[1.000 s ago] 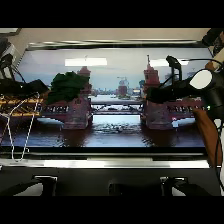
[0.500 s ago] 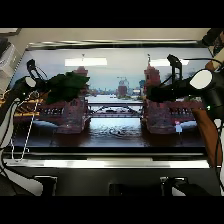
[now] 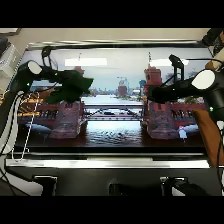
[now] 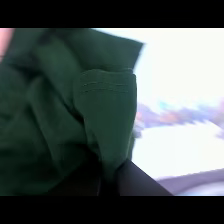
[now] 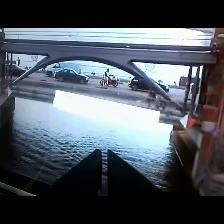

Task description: Fold the clothes and pants, and hang the long-sleeved shirts on hangers.

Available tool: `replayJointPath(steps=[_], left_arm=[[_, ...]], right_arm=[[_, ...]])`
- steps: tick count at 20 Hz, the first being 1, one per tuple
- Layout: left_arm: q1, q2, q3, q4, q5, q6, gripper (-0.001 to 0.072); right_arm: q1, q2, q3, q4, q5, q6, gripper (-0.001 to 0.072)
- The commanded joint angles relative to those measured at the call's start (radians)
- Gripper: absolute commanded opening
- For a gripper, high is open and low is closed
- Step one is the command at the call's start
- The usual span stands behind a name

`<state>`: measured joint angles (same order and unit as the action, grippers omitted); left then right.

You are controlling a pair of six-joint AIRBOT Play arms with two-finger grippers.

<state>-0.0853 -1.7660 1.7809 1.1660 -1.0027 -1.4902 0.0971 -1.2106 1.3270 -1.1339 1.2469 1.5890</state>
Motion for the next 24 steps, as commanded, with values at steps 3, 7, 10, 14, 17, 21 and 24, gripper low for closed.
replayJointPath(steps=[3,7,10,14,17,21,24], left_arm=[[-0.283,0.143,0.021,-0.195,-0.341,-0.040,0.0016],[-0.582,0.098,-0.030,-0.201,-0.296,-0.066,0.0016],[-0.731,0.006,-0.084,-0.198,-0.207,-0.148,0.0015],[-0.779,-0.090,-0.092,-0.206,-0.167,-0.195,0.0041],[-0.711,-0.074,-0.050,-0.206,-0.238,-0.194,0.0519],[-0.521,0.051,0.013,-0.206,-0.389,-0.169,0.0556],[-0.362,0.179,0.013,-0.205,-0.489,-0.159,0.0556]], right_arm=[[0.001,0.131,0.001,-0.119,0.077,0.004,0.0090],[0.001,0.292,0.001,-0.284,0.176,0.005,0.0090],[0.001,0.410,0.001,-0.354,0.202,0.004,0.0085],[0.001,0.523,0.001,-0.367,0.187,0.005,0.0073],[0.001,0.547,0.001,-0.402,0.199,0.248,0.0218],[-0.007,0.458,0.001,-0.369,0.222,0.400,0.0292],[-0.008,0.284,0.001,-0.314,0.272,0.372,0.0303]])
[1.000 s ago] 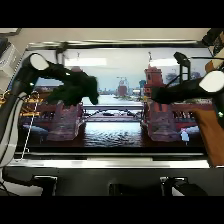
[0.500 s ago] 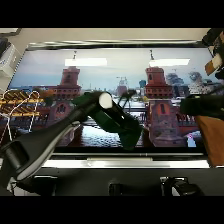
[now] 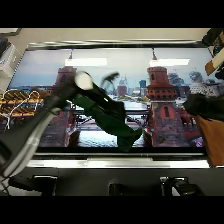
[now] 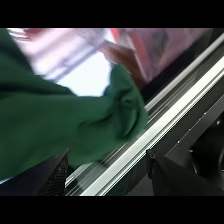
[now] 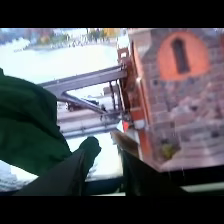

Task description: Fold the clothes and pants, and hang the long-sleeved shirts on hangers.

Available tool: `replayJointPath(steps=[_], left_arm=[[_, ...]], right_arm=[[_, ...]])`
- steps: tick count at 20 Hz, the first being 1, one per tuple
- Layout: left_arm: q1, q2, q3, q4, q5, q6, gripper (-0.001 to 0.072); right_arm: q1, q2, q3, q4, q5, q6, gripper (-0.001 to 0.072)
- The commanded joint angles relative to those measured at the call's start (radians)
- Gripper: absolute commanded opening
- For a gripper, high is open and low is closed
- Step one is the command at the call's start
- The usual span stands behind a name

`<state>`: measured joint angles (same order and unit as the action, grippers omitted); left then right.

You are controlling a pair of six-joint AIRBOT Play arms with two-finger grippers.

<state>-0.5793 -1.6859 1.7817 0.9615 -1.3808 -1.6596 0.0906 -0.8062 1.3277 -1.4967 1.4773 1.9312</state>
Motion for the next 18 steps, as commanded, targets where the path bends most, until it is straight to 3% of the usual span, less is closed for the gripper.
replayJointPath(steps=[1,3,5,6,7,8,10,12,18], left_arm=[[0.175,0.132,0.012,-0.001,-0.137,0.010,0.0555],[0.250,0.191,0.012,-0.001,-0.172,0.010,0.0555],[0.305,0.236,0.012,-0.001,-0.182,0.010,0.0556],[0.327,0.253,0.012,-0.001,-0.181,0.010,0.0556],[0.344,0.265,0.012,0.000,-0.182,0.010,0.0555],[0.358,0.272,0.011,0.000,-0.182,0.010,0.0556],[0.373,0.278,0.011,0.000,-0.182,0.010,0.0555],[0.378,0.278,0.011,0.006,-0.182,0.010,0.0555],[0.378,0.277,0.006,0.029,-0.175,0.010,0.0556]], right_arm=[[-0.014,-0.187,0.000,0.118,0.041,-0.006,0.0323],[-0.098,-0.329,0.000,0.430,0.042,-0.130,0.0368],[-0.214,-0.465,0.000,0.742,0.082,-0.321,0.0367],[-0.264,-0.525,0.000,0.781,0.126,-0.413,0.0376],[-0.296,-0.571,-0.004,0.732,0.170,-0.474,0.0459],[-0.315,-0.601,-0.030,0.654,0.180,-0.483,0.0546],[-0.330,-0.613,-0.156,0.636,0.122,-0.547,0.0565],[-0.330,-0.617,-0.310,0.657,0.083,-0.551,0.0654],[-0.323,-0.618,-0.525,0.790,-0.167,-0.503,0.0667]])
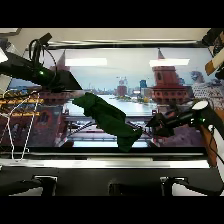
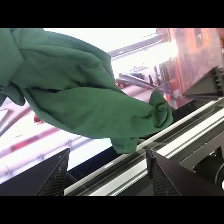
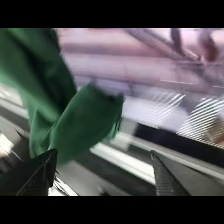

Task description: Fold the clothes and pants, and hang the long-sleeved shirts on hangers.

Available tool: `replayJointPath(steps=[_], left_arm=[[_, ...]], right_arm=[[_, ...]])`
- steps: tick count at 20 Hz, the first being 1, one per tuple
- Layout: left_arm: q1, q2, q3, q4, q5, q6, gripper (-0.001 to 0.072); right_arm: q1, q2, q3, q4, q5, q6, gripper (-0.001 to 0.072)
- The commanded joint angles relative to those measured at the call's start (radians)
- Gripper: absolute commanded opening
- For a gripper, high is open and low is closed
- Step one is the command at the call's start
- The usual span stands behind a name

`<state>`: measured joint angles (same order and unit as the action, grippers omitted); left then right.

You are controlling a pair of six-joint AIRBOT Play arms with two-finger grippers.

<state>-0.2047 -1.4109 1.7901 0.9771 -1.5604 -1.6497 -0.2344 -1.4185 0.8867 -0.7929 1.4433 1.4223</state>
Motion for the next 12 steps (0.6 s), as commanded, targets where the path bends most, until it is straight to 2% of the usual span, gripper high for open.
replayJointPath(steps=[1,3,6,7,10,11,12], left_arm=[[0.004,0.002,-0.002,0.024,0.006,0.000,0.0556],[0.004,0.002,-0.002,0.048,0.006,0.000,0.0556],[0.004,0.002,-0.002,0.099,0.006,-0.004,0.0556],[0.006,0.003,-0.002,0.127,0.004,-0.013,0.0556],[0.049,0.003,-0.010,0.225,-0.002,-0.046,0.0556],[0.081,0.003,-0.029,0.272,0.007,-0.046,0.0556],[0.123,0.003,-0.062,0.299,0.039,-0.047,0.0556]], right_arm=[[0.019,-0.006,-0.085,0.092,-0.173,0.006,0.0667],[0.087,-0.006,-0.085,0.117,-0.248,0.016,0.0667],[0.218,-0.016,-0.085,0.099,-0.356,0.102,0.0661],[0.240,-0.029,-0.085,0.081,-0.366,0.124,0.0592],[0.248,-0.040,-0.085,0.103,-0.347,0.121,0.0076],[0.247,-0.032,-0.085,0.104,-0.336,0.113,0.0030],[0.247,-0.018,-0.085,0.102,-0.331,0.106,0.0030]])
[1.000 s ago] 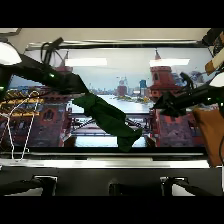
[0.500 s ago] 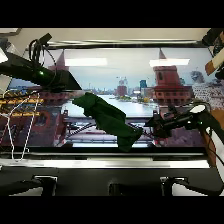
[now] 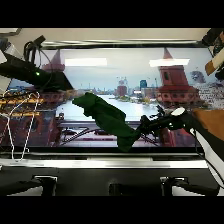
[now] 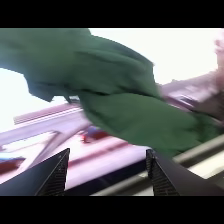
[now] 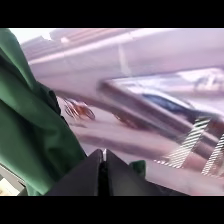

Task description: Fold the clothes and pants, and hang the long-sleeved shirts on hangers.

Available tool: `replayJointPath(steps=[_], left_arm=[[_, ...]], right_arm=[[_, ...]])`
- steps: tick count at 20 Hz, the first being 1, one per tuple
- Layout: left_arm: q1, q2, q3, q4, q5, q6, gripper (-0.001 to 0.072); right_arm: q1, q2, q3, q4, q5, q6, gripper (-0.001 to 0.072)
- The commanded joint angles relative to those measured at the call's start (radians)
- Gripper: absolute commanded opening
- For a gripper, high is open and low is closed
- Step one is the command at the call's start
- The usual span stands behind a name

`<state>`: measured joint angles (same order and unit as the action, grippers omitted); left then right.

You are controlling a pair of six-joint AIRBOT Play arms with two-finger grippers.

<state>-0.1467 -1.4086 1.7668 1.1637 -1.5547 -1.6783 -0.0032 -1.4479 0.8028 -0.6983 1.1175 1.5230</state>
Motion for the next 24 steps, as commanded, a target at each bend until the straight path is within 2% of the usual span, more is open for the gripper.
replayJointPath(steps=[1,3,6,7,13,22,24], left_arm=[[0.111,0.000,-0.080,0.106,0.082,-0.018,0.0556],[0.211,-0.005,-0.199,0.021,0.229,-0.003,0.0556],[0.307,-0.064,-0.396,-0.199,0.444,0.127,0.0556],[0.316,-0.107,-0.439,-0.261,0.483,0.185,0.0555],[0.292,-0.348,-0.459,-0.554,0.590,0.370,0.0555],[0.257,-0.452,-0.434,-0.583,0.599,0.360,0.0551],[0.245,-0.465,-0.424,-0.586,0.598,0.358,0.0500]], right_arm=[[0.016,0.026,-0.001,0.007,-0.002,0.006,0.0029],[0.016,0.060,-0.001,0.003,-0.001,0.008,0.0029],[0.016,0.093,-0.001,-0.002,0.008,0.034,0.0029],[0.016,0.103,-0.001,-0.001,0.012,0.034,0.0029],[0.016,0.151,-0.001,0.002,0.071,0.033,0.0030],[0.016,0.166,-0.001,0.011,0.075,0.049,0.0030],[0.017,0.166,-0.001,0.011,0.081,0.049,0.0030]])
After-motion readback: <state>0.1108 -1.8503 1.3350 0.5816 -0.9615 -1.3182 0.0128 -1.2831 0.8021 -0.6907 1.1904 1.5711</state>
